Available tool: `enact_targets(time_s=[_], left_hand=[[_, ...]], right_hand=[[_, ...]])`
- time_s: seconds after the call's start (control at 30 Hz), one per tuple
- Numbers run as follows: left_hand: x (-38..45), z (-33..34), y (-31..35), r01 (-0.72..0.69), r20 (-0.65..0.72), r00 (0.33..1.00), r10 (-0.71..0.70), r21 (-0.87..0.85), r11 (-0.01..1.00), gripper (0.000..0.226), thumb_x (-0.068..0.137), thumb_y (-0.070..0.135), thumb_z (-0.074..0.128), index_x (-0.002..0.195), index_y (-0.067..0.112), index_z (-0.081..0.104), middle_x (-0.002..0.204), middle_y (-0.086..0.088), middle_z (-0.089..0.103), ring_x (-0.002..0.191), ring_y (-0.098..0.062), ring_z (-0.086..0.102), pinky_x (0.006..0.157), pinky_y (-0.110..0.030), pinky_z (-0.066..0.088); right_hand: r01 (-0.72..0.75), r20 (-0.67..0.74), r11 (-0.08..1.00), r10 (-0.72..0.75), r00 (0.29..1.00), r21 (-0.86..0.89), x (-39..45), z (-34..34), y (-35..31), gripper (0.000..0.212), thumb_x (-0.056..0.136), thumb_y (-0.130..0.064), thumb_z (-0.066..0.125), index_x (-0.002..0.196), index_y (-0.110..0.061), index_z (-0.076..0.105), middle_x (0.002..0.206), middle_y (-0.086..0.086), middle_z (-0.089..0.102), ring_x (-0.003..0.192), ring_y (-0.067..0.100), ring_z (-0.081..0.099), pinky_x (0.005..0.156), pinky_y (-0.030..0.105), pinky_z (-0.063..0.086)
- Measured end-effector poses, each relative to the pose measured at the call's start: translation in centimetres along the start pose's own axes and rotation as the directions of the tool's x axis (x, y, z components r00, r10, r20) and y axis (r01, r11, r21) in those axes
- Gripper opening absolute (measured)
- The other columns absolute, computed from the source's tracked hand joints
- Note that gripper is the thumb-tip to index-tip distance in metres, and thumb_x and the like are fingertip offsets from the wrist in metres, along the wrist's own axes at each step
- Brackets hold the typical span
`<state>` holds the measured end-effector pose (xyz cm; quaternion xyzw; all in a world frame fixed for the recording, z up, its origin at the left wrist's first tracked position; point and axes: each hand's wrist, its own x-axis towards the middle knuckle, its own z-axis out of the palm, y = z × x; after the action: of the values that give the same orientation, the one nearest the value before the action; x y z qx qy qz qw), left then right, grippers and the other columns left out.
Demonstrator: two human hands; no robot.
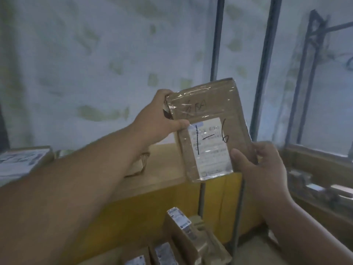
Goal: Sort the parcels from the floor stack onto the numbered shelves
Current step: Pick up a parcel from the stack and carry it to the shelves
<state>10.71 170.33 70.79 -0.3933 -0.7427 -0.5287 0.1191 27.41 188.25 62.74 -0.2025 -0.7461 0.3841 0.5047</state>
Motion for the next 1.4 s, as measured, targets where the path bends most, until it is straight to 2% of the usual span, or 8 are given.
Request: enact_targets(time_s=[0.07, 0.17, 0.27, 0.57, 0.77, 0.93, 1.13, 1.4], left_hand=[[2.1, 0.2, -0.2, 0.076, -0.034, 0.997, -0.075, 0.049, 0.996, 0.070, 0.074, 0.034, 0.088, 0.126, 0.039, 0.042, 0.087, 0.014, 0.063, 0.073, -0.002, 0.060, 0.051, -0.012, 0.040], [5.1, -0.1, -1.9, 0.196, -0.054, 0.980, -0.193, 0.050, 0.979, 0.068, 0.074, 0.028, 0.088, 0.125, 0.033, 0.043, 0.099, 0.003, 0.065, 0.078, -0.012, 0.064, 0.068, -0.032, 0.059], [8.1, -1.3, -4.1, 0.332, -0.016, 0.943, -0.332, 0.039, 0.942, 0.066, 0.075, 0.018, 0.088, 0.126, 0.025, 0.047, 0.102, -0.007, 0.066, 0.073, -0.020, 0.065, 0.081, -0.045, 0.061], [15.3, -3.8, -10.3, 0.552, 0.170, 0.791, -0.587, 0.214, 0.806, 0.047, 0.082, 0.022, 0.082, 0.118, 0.019, 0.053, 0.095, -0.014, 0.069, 0.076, -0.026, 0.065, 0.082, -0.041, 0.059], [16.9, -3.3, -13.1, 0.596, 0.227, 0.714, -0.662, 0.299, 0.745, 0.042, 0.087, 0.027, 0.077, 0.120, 0.013, 0.055, 0.093, -0.015, 0.064, 0.070, -0.025, 0.063, 0.067, -0.034, 0.058], [16.7, -3.2, -14.8, 0.471, 0.214, 0.776, -0.593, 0.429, 0.771, 0.049, 0.088, 0.037, 0.075, 0.128, 0.023, 0.049, 0.099, -0.015, 0.068, 0.078, -0.027, 0.068, 0.074, -0.037, 0.061], [15.2, -2.6, -14.2, 0.333, 0.207, 0.831, -0.516, 0.558, 0.760, 0.035, 0.097, 0.045, 0.060, 0.129, 0.034, 0.051, 0.110, -0.011, 0.066, 0.094, -0.028, 0.071, 0.079, -0.037, 0.061], [11.0, -1.4, -9.3, 0.193, 0.078, 0.916, -0.393, 0.772, 0.605, 0.042, 0.092, 0.055, 0.062, 0.129, 0.043, 0.047, 0.107, 0.012, 0.062, 0.097, -0.010, 0.059, 0.082, -0.031, 0.045]], right_hand=[[0.005, 0.071, 1.000, -0.005, 0.997, 0.003, 2.9, 1.1, 0.3, 0.023, 0.085, -0.041, 0.074, 0.098, -0.029, 0.059, 0.090, -0.016, 0.066, 0.079, 0.005, 0.065, 0.058, 0.025, 0.049], [-0.007, 0.164, 1.000, 0.008, 0.986, -0.008, 6.5, 3.2, 0.4, 0.021, 0.085, -0.043, 0.073, 0.093, -0.032, 0.058, 0.086, -0.014, 0.066, 0.075, 0.011, 0.066, 0.065, 0.041, 0.058], [-0.012, 0.247, 1.000, 0.010, 0.969, 0.007, 9.2, 6.3, 1.0, 0.018, 0.083, -0.039, 0.075, 0.086, -0.029, 0.060, 0.077, -0.009, 0.068, 0.067, 0.015, 0.068, 0.065, 0.047, 0.060], [-0.085, 0.476, 0.993, 0.114, 0.872, -0.082, 14.1, 13.3, 1.7, 0.028, 0.086, -0.037, 0.073, 0.091, -0.013, 0.060, 0.058, 0.007, 0.070, 0.042, 0.020, 0.062, 0.043, 0.025, 0.045], [0.079, 0.482, 0.948, 0.083, 0.872, -0.307, 15.1, 14.9, 1.9, 0.033, 0.089, -0.050, 0.063, 0.087, -0.017, 0.060, 0.059, 0.002, 0.070, 0.045, 0.014, 0.066, 0.051, 0.034, 0.059], [0.326, 0.429, 0.839, -0.126, 0.895, -0.435, 15.1, 15.5, 2.4, 0.034, 0.091, -0.059, 0.053, 0.094, -0.026, 0.059, 0.094, -0.008, 0.061, 0.078, 0.009, 0.059, 0.072, 0.034, 0.056], [0.444, 0.423, 0.811, -0.274, 0.864, -0.380, 14.9, 15.4, 2.8, 0.031, 0.094, -0.056, 0.049, 0.105, -0.029, 0.059, 0.104, -0.013, 0.051, 0.080, 0.010, 0.053, 0.060, 0.023, 0.039], [0.523, 0.457, 0.841, -0.414, 0.787, -0.138, 15.1, 13.5, 3.8, 0.044, 0.090, -0.060, 0.056, 0.121, -0.030, 0.054, 0.117, -0.013, 0.051, 0.097, 0.008, 0.055, 0.080, 0.028, 0.049]])
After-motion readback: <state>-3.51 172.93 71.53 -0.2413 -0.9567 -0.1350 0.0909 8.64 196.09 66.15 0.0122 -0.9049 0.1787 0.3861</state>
